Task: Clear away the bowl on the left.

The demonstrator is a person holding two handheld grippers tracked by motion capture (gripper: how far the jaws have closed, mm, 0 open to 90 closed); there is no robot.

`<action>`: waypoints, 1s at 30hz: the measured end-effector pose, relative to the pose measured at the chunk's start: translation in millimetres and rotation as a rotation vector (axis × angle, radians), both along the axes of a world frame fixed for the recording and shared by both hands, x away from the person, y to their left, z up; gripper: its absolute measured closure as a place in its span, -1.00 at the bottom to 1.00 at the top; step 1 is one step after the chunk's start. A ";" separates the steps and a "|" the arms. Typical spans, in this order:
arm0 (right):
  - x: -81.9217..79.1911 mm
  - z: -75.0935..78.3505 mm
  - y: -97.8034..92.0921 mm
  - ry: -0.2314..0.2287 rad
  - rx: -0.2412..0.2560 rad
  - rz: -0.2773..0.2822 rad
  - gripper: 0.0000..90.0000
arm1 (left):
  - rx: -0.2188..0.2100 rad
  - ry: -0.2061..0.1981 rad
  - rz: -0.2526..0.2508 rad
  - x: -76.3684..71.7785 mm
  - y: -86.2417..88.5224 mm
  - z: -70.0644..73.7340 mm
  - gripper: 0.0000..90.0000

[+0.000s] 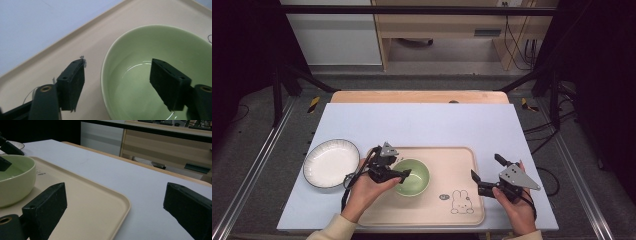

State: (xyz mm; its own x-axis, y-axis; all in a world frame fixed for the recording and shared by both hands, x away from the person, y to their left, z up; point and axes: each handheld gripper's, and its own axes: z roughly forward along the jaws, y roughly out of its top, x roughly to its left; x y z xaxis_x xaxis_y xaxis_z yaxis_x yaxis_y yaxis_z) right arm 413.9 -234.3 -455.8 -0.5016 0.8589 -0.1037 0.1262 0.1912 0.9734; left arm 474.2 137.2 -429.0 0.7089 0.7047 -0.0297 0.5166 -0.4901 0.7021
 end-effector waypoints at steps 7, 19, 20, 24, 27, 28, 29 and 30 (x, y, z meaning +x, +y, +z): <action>-2.0 1.8 -1.2 -0.010 0.009 -0.001 -0.89 | -0.012 -0.046 -0.014 -2.9 -1.0 4.1 -0.84; -1.0 1.7 -1.9 -0.009 0.006 -0.006 -0.90 | -0.073 -0.128 -0.040 -9.1 0.5 15.3 -0.86; -1.3 1.8 -1.7 -0.007 0.006 -0.006 -0.90 | -0.082 -0.133 -0.044 -10.0 1.1 17.1 -0.86; -1.8 2.0 -1.5 -0.012 0.005 -0.008 -0.90 | -0.123 -0.179 -0.058 -12.8 3.9 22.7 -0.86; -1.7 2.2 -2.7 -0.013 0.007 -0.011 -0.91 | -0.161 -0.203 -0.058 -14.2 6.4 26.3 -0.86; -1.6 2.1 -2.9 -0.013 0.007 -0.012 -0.91 | -0.173 -0.212 -0.064 -14.6 7.3 27.1 -0.86; -1.6 2.1 -2.9 -0.013 0.007 -0.012 -0.91 | -0.173 -0.212 -0.064 -14.6 7.3 27.1 -0.86; -1.4 2.1 -3.2 -0.012 0.010 -0.015 -0.91 | -0.190 -0.227 -0.072 -15.9 9.1 28.8 -0.87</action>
